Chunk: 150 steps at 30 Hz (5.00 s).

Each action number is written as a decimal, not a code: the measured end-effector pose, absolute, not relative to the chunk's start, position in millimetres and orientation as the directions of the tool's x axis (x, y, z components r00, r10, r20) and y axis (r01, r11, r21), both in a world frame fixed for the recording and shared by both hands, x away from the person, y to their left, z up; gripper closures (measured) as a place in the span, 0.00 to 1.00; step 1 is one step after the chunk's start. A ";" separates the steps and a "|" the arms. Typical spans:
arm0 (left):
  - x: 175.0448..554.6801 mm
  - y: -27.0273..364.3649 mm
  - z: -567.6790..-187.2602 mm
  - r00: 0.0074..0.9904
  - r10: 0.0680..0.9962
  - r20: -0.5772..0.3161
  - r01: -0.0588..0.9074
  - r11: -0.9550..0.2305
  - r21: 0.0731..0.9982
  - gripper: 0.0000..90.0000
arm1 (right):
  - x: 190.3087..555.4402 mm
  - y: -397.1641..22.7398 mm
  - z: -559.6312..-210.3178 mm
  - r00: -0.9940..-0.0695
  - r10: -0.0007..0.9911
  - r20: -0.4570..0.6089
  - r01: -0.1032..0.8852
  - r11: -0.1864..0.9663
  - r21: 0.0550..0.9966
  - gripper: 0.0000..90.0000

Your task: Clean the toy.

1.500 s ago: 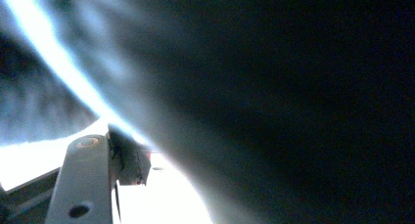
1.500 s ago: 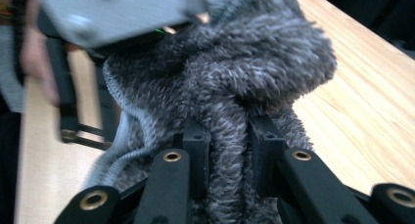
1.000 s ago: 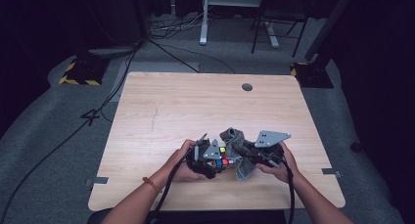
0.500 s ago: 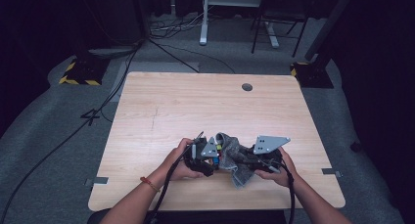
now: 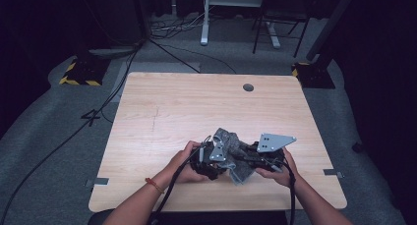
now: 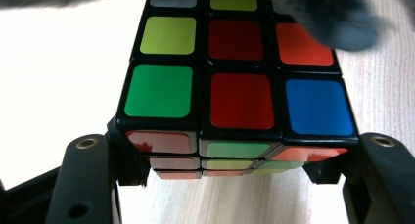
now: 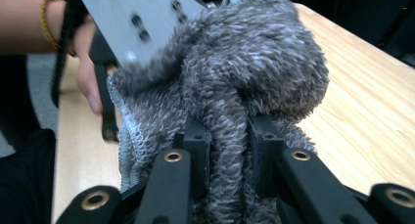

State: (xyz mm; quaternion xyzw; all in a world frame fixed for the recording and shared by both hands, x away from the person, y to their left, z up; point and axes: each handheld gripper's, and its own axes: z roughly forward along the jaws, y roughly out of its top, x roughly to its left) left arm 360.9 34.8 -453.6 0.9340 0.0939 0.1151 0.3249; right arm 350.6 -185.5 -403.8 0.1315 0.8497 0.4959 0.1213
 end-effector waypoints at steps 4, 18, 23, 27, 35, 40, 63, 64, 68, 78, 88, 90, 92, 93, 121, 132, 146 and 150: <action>356.5 29.3 -447.5 0.963 0.229 0.143 0.082 -0.752 0.654 0.38 | 349.7 -172.4 -407.5 -0.945 0.319 -0.068 0.099 0.480 0.872 0.83; 358.5 43.6 -444.8 0.959 0.251 0.130 0.101 -0.733 0.673 0.38 | 370.4 -194.0 -423.8 -0.887 0.450 -0.107 0.167 0.528 0.833 0.83; 360.8 54.1 -433.4 0.963 0.255 0.081 0.107 -0.644 0.758 0.38 | 375.9 -202.2 -439.5 -0.899 0.437 -0.023 0.235 0.527 0.816 0.83; 360.0 54.7 -434.1 0.964 0.253 0.082 0.103 -0.640 0.761 0.38 | 370.4 -192.1 -440.2 -0.920 0.391 -0.022 0.213 0.547 0.810 0.83; 358.3 41.5 -446.1 0.962 0.242 0.126 0.087 -0.710 0.698 0.36 | 362.1 -187.8 -430.6 -0.933 0.361 -0.018 0.177 0.500 0.848 0.84; 358.7 38.2 -447.0 0.959 0.247 0.143 0.082 -0.717 0.692 0.37 | 357.0 -181.6 -425.4 -0.933 0.355 -0.063 0.137 0.510 0.849 0.84; 354.5 30.1 -447.7 0.961 0.223 0.161 0.065 -0.753 0.655 0.37 | 351.0 -176.0 -418.7 -0.933 0.341 -0.113 0.085 0.516 0.853 0.84; 354.9 30.0 -447.8 0.963 0.224 0.153 0.070 -0.750 0.658 0.37 | 350.9 -174.4 -418.8 -0.931 0.340 -0.134 0.072 0.531 0.844 0.84; 356.6 36.1 -443.9 0.965 0.230 0.123 0.082 -0.717 0.692 0.37 | 354.8 -178.0 -421.3 -0.922 0.369 -0.115 0.108 0.533 0.839 0.84; 353.0 48.5 -429.2 0.963 0.241 0.121 0.063 -0.638 0.768 0.37 | 366.8 -193.9 -443.2 -0.918 0.396 -0.033 0.208 0.551 0.808 0.84; 355.0 47.2 -435.8 0.962 0.236 0.136 0.055 -0.657 0.752 0.36 | 362.0 -195.9 -436.1 -0.933 0.359 0.016 0.200 0.483 0.852 0.84; 354.6 46.2 -436.3 0.959 0.240 0.148 0.052 -0.667 0.743 0.36 | 360.1 -197.2 -433.5 -0.932 0.361 0.009 0.193 0.477 0.857 0.84; 355.2 45.3 -437.5 0.959 0.238 0.151 0.054 -0.681 0.730 0.37 | 358.6 -197.9 -431.3 -0.933 0.360 0.003 0.186 0.473 0.861 0.84; 355.3 44.2 -438.5 0.956 0.245 0.159 0.056 -0.689 0.723 0.37 | 357.4 -197.8 -429.5 -0.932 0.363 -0.007 0.179 0.476 0.861 0.84; 355.4 45.2 -436.3 0.961 0.236 0.142 0.058 -0.676 0.734 0.37 | 368.1 -195.0 -444.5 -0.921 0.388 -0.044 0.207 0.580 0.788 0.84; 358.5 48.6 -442.4 0.963 0.232 0.140 0.059 -0.685 0.726 0.36 | 360.4 -193.3 -436.6 -0.944 0.327 0.031 0.195 0.483 0.854 0.84; 358.5 46.7 -439.9 0.960 0.238 0.151 0.055 -0.683 0.728 0.37 | 359.0 -189.0 -432.5 -0.942 0.335 -0.003 0.176 0.502 0.847 0.84; 357.6 51.6 -432.1 0.958 0.244 0.148 0.049 -0.652 0.757 0.37 | 366.9 -191.7 -445.4 -0.936 0.350 0.019 0.220 0.543 0.811 0.84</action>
